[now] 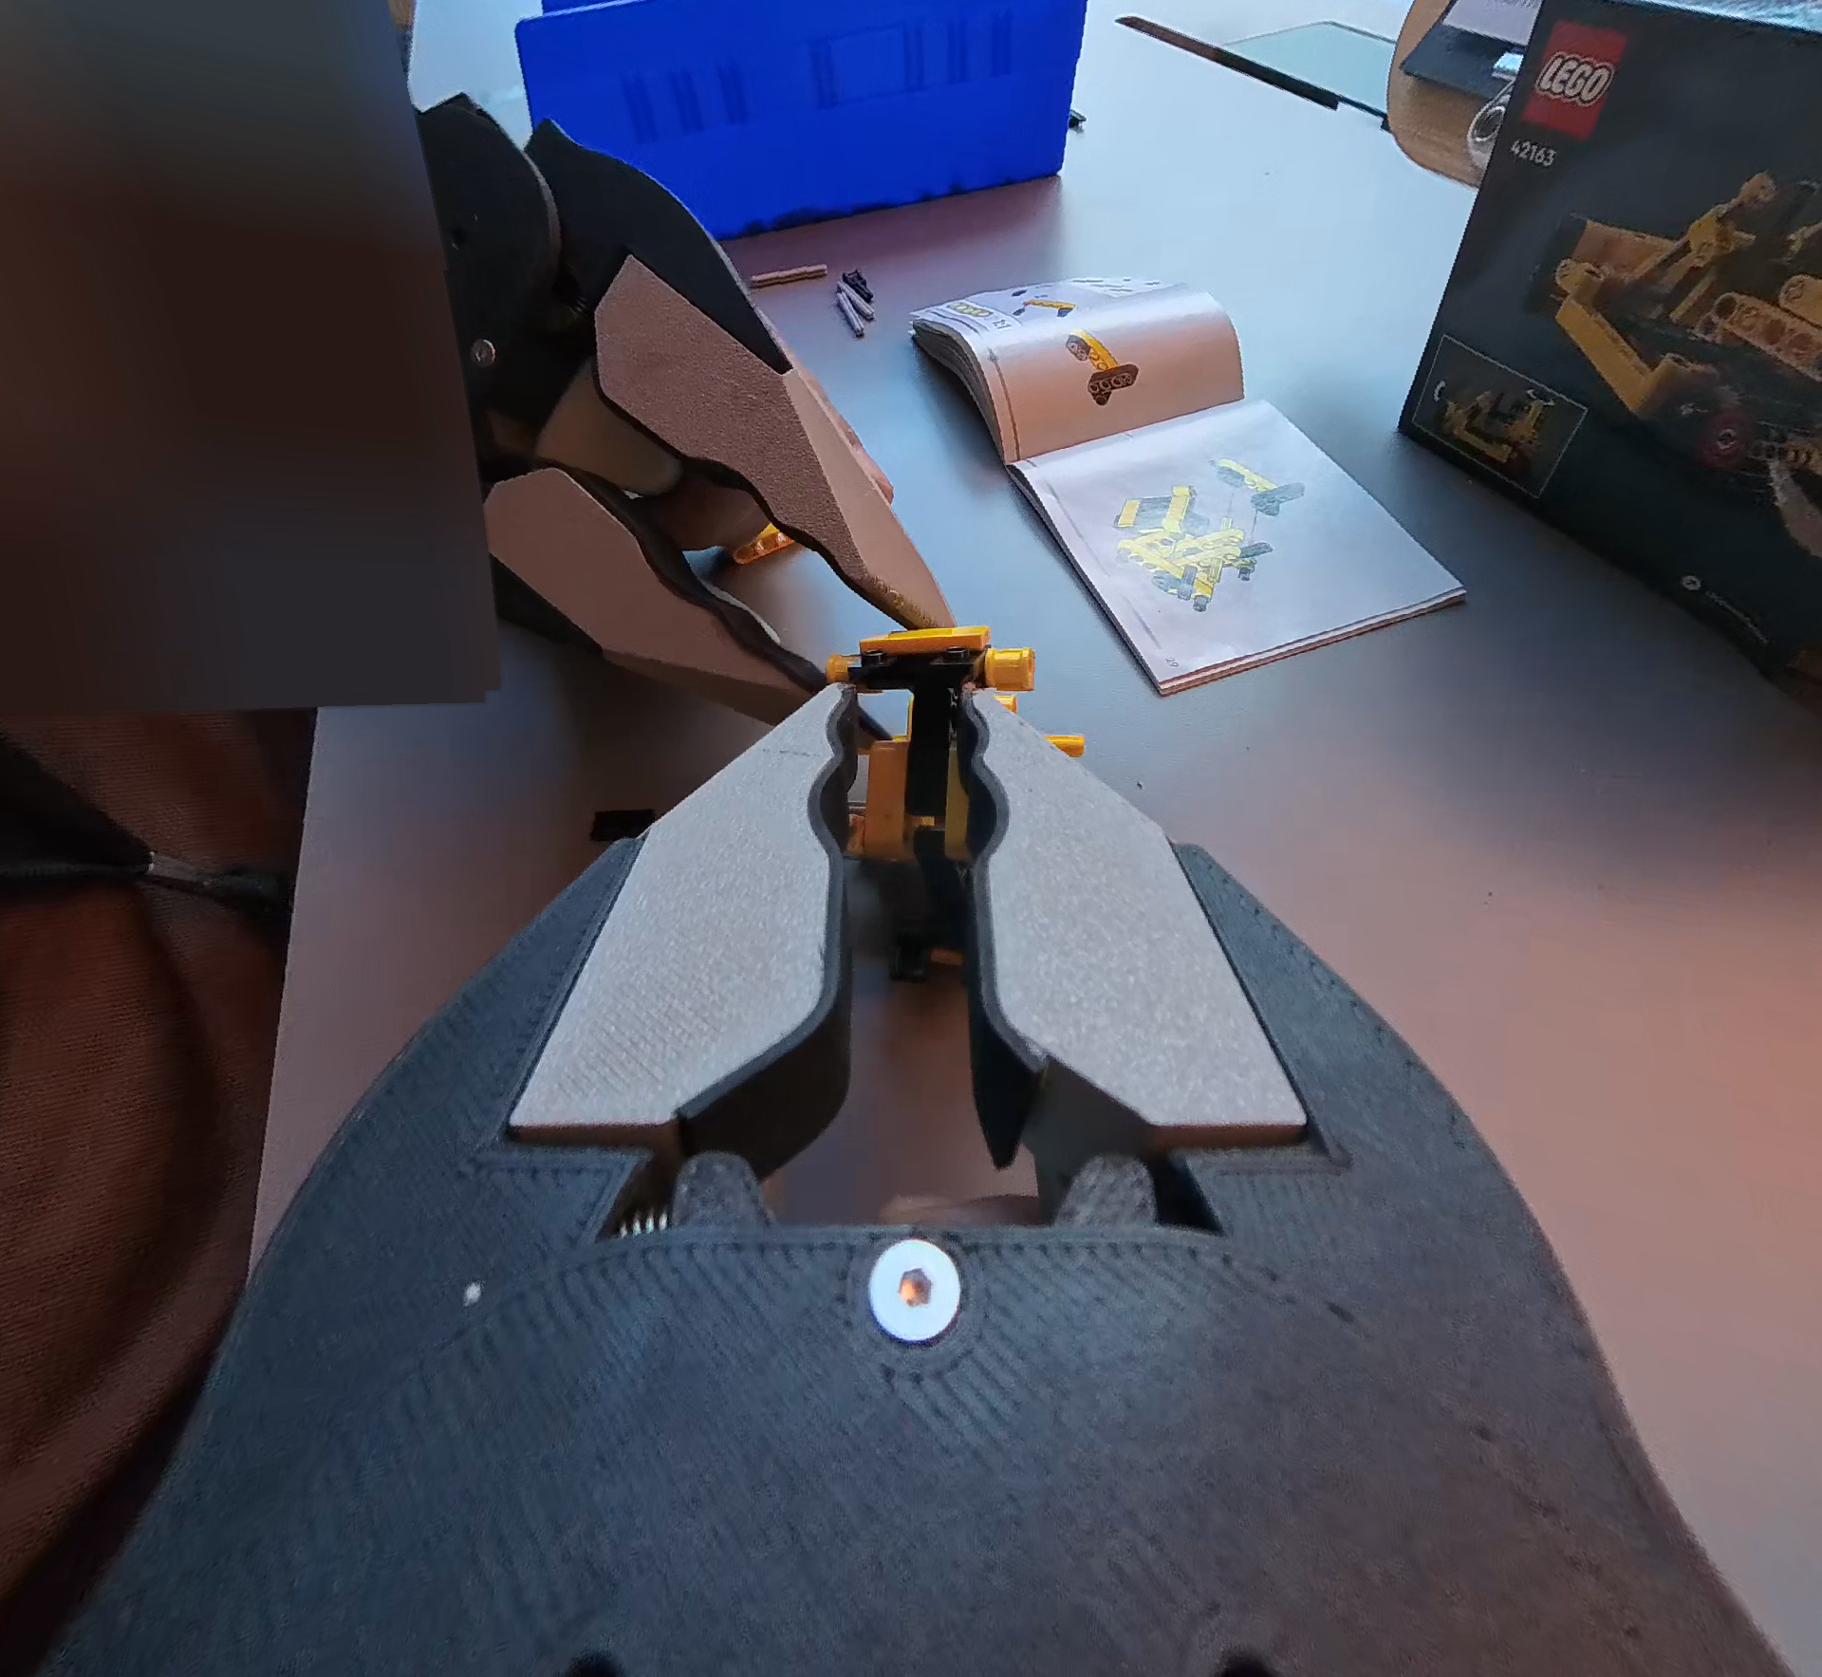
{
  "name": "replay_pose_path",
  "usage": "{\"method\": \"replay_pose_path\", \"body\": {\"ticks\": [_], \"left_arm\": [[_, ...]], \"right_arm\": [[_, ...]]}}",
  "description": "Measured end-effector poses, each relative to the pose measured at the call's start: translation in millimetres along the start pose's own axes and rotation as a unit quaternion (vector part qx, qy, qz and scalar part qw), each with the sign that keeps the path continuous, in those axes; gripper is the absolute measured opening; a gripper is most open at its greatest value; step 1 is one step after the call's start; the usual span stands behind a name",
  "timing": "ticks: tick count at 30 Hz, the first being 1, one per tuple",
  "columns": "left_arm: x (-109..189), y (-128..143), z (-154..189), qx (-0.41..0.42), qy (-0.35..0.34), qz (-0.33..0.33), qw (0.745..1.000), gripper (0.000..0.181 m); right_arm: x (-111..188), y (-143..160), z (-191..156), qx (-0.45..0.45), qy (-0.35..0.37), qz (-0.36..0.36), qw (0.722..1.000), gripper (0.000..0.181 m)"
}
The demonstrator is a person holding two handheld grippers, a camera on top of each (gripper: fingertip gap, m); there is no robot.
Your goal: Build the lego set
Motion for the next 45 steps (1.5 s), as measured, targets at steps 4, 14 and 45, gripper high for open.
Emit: {"method": "replay_pose_path", "body": {"ticks": [4, 14, 45], "left_arm": [[-0.9, -1.5, 2.2, -0.016, -0.006, 0.0, 1.0, 0.025], [0.4, -3.1, 1.5, -0.015, -0.007, 0.01, 1.0, 0.023], [2.7, -3.1, 0.5, 0.093, 0.075, 0.04, 0.992, 0.023]], "right_arm": [[0.6, -0.4, -0.2, -0.003, -0.005, 0.002, 1.0, 0.016], [1.6, -0.7, -1.7, -0.009, -0.021, 0.003, 1.0, 0.016], [2.8, 2.7, -9.6, 0.006, -0.071, -0.015, 0.997, 0.027]]}}
Point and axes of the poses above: each gripper's, where its closed fingertips meet, x back along the fingers, y out of its underside, z = x × y across the jaws, the point moved 4 cm from there along x, back along the fingers, and after that the axes turned 9 degrees about -x, right-handed, at the moved point
